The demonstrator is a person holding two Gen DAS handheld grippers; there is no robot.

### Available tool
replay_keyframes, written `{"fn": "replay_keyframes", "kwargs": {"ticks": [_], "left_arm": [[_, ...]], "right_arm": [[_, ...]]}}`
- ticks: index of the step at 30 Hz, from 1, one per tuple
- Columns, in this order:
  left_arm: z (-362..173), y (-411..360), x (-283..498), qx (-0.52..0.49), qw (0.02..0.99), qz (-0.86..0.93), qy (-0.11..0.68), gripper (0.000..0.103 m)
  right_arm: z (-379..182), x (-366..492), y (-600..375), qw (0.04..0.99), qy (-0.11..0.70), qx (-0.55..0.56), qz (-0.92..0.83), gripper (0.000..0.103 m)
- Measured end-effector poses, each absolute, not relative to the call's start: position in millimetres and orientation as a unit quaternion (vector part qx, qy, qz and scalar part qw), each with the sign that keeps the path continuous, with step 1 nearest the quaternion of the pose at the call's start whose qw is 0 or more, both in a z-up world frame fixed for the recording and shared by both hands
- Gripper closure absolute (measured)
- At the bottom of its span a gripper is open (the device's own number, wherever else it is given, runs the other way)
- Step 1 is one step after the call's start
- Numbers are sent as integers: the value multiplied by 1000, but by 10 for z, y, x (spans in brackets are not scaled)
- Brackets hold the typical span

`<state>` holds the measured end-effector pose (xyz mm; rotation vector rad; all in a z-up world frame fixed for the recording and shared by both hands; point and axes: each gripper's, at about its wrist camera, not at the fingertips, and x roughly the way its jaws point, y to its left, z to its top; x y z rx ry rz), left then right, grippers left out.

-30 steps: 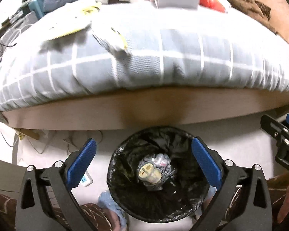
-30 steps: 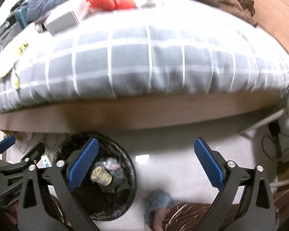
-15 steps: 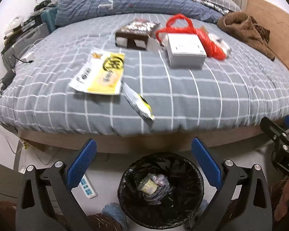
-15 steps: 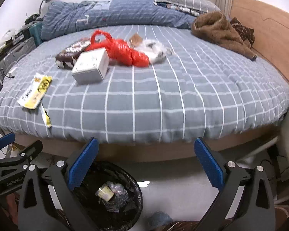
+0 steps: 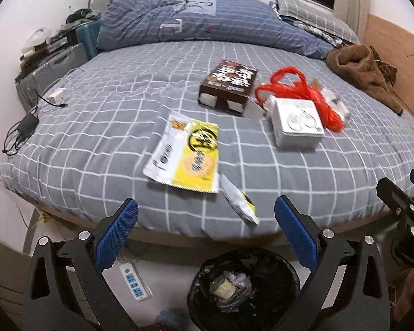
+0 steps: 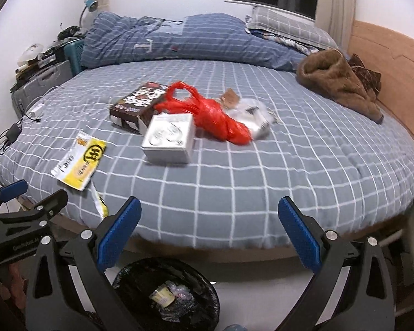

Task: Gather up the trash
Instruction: 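Move both grippers back up over the bed, then grasp the yellow snack wrapper with the left gripper while the right gripper grasps the white earphone box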

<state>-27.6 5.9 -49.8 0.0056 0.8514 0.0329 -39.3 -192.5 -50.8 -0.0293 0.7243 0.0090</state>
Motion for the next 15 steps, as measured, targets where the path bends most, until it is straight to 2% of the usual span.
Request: {"fn": "replay_keyframes", "kwargs": {"ticks": [15], "left_arm": [[-610,329,237,4,900,18,436,6]], "right_arm": [[-534,330,-1558,929,370,-18,23,8]]}}
